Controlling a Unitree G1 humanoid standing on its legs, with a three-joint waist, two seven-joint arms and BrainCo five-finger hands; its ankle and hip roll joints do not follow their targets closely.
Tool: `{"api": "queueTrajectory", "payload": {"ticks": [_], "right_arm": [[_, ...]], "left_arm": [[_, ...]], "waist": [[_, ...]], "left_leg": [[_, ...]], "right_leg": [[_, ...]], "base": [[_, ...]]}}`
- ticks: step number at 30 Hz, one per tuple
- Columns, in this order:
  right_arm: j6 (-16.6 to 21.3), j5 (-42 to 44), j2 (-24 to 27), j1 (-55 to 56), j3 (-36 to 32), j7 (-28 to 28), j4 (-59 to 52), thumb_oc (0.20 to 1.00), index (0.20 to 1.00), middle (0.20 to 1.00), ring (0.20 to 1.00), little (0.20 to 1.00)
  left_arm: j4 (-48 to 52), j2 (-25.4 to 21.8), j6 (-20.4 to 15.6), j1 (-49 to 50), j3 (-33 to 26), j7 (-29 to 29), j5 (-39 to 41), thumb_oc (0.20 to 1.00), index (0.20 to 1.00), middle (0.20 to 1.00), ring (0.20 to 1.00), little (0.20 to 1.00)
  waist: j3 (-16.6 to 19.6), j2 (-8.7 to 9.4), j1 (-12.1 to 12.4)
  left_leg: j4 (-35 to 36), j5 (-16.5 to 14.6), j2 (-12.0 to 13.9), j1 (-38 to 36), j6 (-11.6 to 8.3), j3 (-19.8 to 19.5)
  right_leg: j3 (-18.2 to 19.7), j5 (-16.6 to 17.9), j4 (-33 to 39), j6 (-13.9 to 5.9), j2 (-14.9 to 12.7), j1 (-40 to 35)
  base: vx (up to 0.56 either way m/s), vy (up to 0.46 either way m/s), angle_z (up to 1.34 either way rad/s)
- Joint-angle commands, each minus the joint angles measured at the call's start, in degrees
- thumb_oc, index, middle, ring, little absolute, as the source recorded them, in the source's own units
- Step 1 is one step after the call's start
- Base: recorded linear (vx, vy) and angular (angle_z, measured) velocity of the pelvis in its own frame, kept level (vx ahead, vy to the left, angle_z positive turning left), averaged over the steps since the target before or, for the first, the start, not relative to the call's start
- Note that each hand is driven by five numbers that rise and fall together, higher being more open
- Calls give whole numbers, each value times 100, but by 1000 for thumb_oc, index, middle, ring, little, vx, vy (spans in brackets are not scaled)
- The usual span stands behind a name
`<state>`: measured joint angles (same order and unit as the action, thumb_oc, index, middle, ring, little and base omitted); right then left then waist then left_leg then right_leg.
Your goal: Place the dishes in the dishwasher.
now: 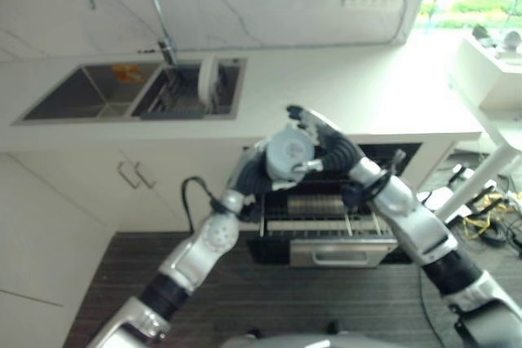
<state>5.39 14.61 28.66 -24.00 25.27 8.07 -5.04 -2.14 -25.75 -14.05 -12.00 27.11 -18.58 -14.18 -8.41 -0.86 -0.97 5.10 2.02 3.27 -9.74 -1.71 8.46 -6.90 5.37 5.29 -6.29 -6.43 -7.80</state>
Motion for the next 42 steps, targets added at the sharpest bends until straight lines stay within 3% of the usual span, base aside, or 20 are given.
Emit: {"api": "queueTrajectory", "payload": {"ticks": [1, 13, 28, 33, 37, 42], "right_arm": [[114, -51, -54, -629, -10, 13, 80, 1000, 1000, 1000, 1000, 1000], [-122, 102, -20, -744, 134, 470, 98, 1000, 1000, 1000, 1000, 1000], [-66, -288, 121, -747, 52, 433, 51, 1000, 1000, 1000, 1000, 1000], [-239, -448, 204, -715, 45, 299, 4, 1000, 1000, 1000, 1000, 1000], [72, -936, 215, -711, 27, -184, 7, 1000, 1000, 1000, 1000, 1000], [-28, -995, 244, -657, -76, -390, -37, 1000, 1000, 1000, 1000, 1000]], "left_arm": [[30, -31, -329, -887, 197, -64, 20, 200, 200, 200, 200, 200], [-139, -49, -179, -1041, 291, -60, -109, 200, 200, 200, 200, 200], [-513, -66, -12, -1085, 280, -201, -228, 200, 200, 200, 200, 200], [-473, -100, 92, -1080, 259, -190, -233, 200, 200, 200, 200, 200], [-560, -78, 112, -1101, 307, -199, -278, 200, 200, 200, 200, 200], [-555, -43, 192, -1071, 311, -219, -350, 200, 200, 200, 200, 200]], "waist": [[13, 218, 176], [24, 237, 156], [10, 234, 113], [-2, 228, 98], [-8, 223, 90], [-30, 211, 78]], "left_leg": [[-234, -856, -272, -183, 263, -369], [-278, -866, -286, -173, 278, -355], [-335, -891, -299, -165, 301, -328], [-356, -900, -296, -160, 306, -315], [-368, -911, -303, -154, 315, -315], [-373, -930, -308, -150, 328, -303]], "right_leg": [[12, -724, -284, -29, 28, -221], [27, -738, -328, -22, 38, -208], [58, -753, -372, -22, 40, -198], [69, -758, -396, -27, 39, -185], [75, -762, -406, -25, 41, -179], [83, -773, -425, -30, 43, -162]], "base": [[0, 0, 0], [0, 0, 0], [0, 0, 0], [0, 0, 0], [0, 0, 0], [0, 0, 0]]}}
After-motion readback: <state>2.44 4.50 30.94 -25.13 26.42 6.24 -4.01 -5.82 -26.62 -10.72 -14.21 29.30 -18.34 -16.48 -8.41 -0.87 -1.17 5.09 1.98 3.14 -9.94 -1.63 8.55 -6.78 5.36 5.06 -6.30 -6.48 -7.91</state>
